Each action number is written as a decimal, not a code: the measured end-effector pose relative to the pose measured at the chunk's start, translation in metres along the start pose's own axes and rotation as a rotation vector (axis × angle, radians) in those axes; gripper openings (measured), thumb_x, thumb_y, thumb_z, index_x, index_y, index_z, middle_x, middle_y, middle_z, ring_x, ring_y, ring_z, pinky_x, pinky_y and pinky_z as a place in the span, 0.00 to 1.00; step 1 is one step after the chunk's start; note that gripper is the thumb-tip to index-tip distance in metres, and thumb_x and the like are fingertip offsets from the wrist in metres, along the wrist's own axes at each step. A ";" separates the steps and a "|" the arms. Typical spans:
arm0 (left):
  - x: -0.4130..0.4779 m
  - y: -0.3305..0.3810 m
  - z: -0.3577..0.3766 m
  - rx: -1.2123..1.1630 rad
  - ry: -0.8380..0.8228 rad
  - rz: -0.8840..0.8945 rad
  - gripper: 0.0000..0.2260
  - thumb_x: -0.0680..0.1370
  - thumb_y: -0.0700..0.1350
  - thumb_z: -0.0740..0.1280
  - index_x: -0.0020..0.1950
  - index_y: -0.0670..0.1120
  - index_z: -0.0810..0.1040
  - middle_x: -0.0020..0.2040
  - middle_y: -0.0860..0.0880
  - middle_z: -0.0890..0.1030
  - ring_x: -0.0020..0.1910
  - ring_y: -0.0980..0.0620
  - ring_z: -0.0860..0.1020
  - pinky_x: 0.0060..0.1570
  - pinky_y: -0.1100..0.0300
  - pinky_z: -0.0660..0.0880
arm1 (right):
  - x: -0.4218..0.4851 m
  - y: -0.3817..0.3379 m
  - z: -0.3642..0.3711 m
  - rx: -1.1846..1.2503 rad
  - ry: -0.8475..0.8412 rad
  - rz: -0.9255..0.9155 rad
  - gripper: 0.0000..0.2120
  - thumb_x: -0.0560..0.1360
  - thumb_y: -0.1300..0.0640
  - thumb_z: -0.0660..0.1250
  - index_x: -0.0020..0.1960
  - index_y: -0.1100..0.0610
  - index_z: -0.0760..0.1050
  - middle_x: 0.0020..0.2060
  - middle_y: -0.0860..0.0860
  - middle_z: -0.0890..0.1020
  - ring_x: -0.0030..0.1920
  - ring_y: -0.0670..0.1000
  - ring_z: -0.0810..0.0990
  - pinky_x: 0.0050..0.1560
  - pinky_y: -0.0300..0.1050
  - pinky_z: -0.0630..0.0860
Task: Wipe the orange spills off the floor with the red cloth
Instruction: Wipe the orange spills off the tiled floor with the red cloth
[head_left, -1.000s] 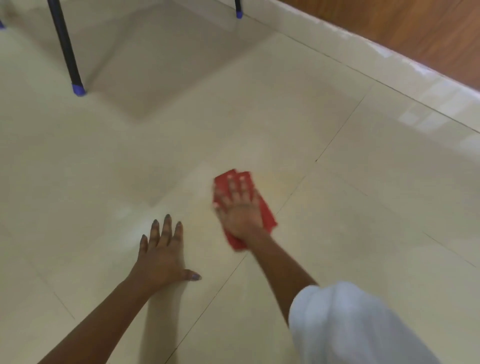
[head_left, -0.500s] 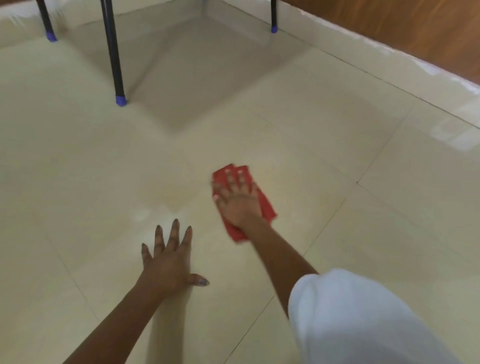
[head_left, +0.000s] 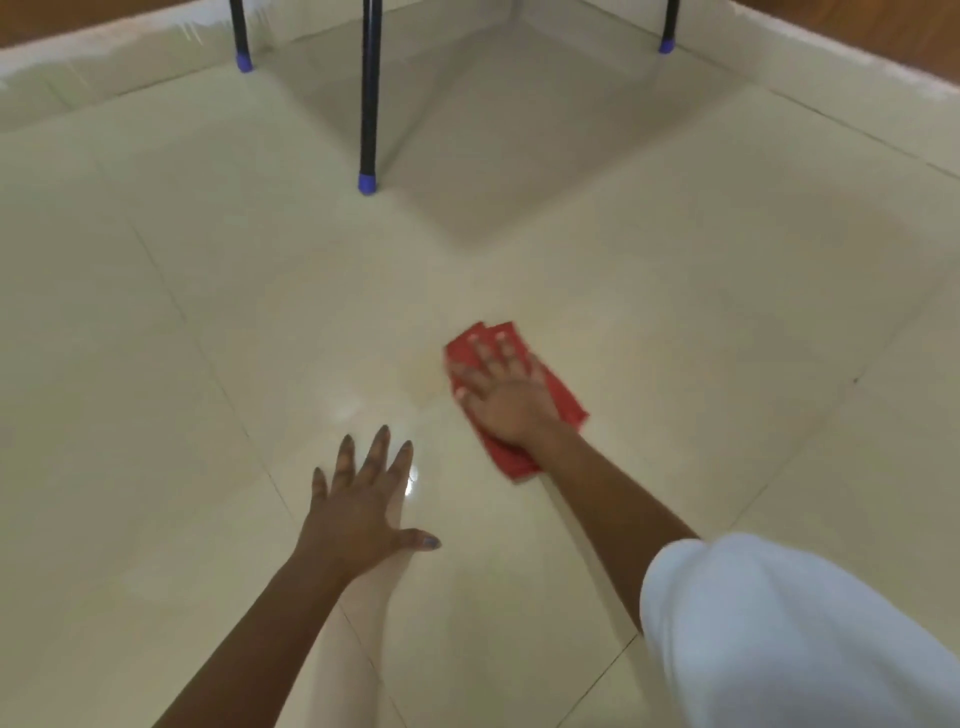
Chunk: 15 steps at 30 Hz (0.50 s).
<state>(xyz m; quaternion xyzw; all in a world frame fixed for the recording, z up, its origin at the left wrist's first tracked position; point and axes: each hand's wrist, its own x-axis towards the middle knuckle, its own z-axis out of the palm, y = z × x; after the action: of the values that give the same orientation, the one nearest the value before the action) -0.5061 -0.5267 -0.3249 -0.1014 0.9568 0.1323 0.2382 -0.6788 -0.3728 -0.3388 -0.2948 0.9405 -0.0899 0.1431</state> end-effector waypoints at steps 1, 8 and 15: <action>-0.001 -0.006 -0.001 -0.009 0.013 -0.023 0.52 0.63 0.73 0.63 0.75 0.55 0.36 0.73 0.54 0.29 0.75 0.46 0.32 0.73 0.40 0.42 | -0.013 -0.017 0.012 -0.014 -0.025 -0.117 0.23 0.79 0.41 0.47 0.74 0.37 0.51 0.77 0.46 0.44 0.76 0.53 0.38 0.71 0.59 0.38; -0.022 -0.079 0.009 -0.122 0.033 -0.236 0.55 0.60 0.75 0.63 0.69 0.58 0.27 0.67 0.55 0.22 0.73 0.41 0.29 0.70 0.35 0.41 | 0.009 0.019 0.001 -0.009 -0.014 -0.093 0.22 0.79 0.41 0.49 0.72 0.33 0.51 0.77 0.43 0.45 0.76 0.51 0.40 0.72 0.55 0.40; -0.021 -0.076 0.006 -0.200 0.057 -0.238 0.55 0.61 0.72 0.67 0.68 0.59 0.28 0.68 0.57 0.24 0.72 0.43 0.28 0.69 0.36 0.37 | 0.048 -0.093 0.016 -0.037 -0.112 -0.243 0.23 0.80 0.43 0.48 0.74 0.38 0.51 0.77 0.46 0.42 0.75 0.55 0.37 0.71 0.62 0.37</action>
<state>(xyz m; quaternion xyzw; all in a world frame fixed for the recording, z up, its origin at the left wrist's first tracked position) -0.4657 -0.5935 -0.3352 -0.2411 0.9265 0.1946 0.2137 -0.6619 -0.4772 -0.3405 -0.4136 0.8900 -0.0726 0.1778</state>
